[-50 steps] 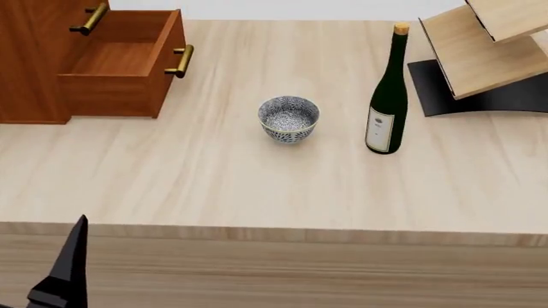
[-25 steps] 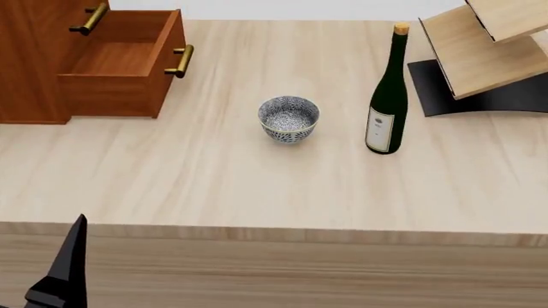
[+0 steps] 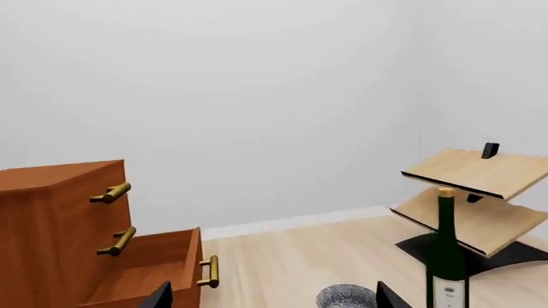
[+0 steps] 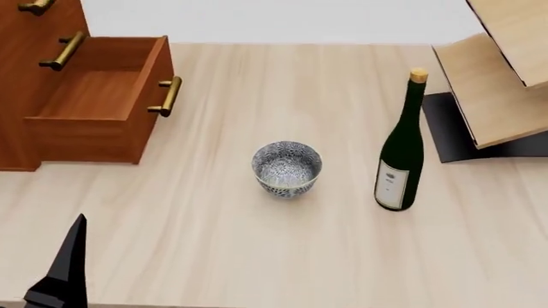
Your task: Put the bowl in the bottom drawer of the cabinet.
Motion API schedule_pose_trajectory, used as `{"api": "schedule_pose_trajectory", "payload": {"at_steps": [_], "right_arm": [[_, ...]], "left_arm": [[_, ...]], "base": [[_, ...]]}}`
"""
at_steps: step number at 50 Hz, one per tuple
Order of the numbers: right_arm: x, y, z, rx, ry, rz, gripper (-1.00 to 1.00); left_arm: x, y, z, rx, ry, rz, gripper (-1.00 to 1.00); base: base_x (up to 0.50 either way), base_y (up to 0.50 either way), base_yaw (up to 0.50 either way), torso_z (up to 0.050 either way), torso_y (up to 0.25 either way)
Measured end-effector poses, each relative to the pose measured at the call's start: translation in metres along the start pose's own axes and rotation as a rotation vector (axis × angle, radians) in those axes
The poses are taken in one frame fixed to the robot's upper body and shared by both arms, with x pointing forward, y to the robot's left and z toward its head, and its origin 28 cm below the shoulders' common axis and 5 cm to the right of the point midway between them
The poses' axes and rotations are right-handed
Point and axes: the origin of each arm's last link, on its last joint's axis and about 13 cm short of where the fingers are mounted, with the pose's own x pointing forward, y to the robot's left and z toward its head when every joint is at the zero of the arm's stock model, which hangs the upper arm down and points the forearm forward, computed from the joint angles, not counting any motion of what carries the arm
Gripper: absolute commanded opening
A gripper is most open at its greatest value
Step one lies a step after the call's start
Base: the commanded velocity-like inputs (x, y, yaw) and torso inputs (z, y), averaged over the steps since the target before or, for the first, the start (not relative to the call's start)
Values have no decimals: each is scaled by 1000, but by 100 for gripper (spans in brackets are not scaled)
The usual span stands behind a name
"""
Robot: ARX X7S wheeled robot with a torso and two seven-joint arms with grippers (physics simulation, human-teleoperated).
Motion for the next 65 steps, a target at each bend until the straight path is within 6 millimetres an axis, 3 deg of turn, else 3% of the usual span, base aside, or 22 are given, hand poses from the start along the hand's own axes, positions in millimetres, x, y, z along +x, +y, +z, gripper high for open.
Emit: {"api": "schedule_pose_trajectory", "payload": {"at_steps": [65], "right_arm": [[10,3,9,-25,-14,15,100]], "left_arm": [[7,-2,-1,-6,-11,-13,100]], "base": [[500,0,0,0,1]]}}
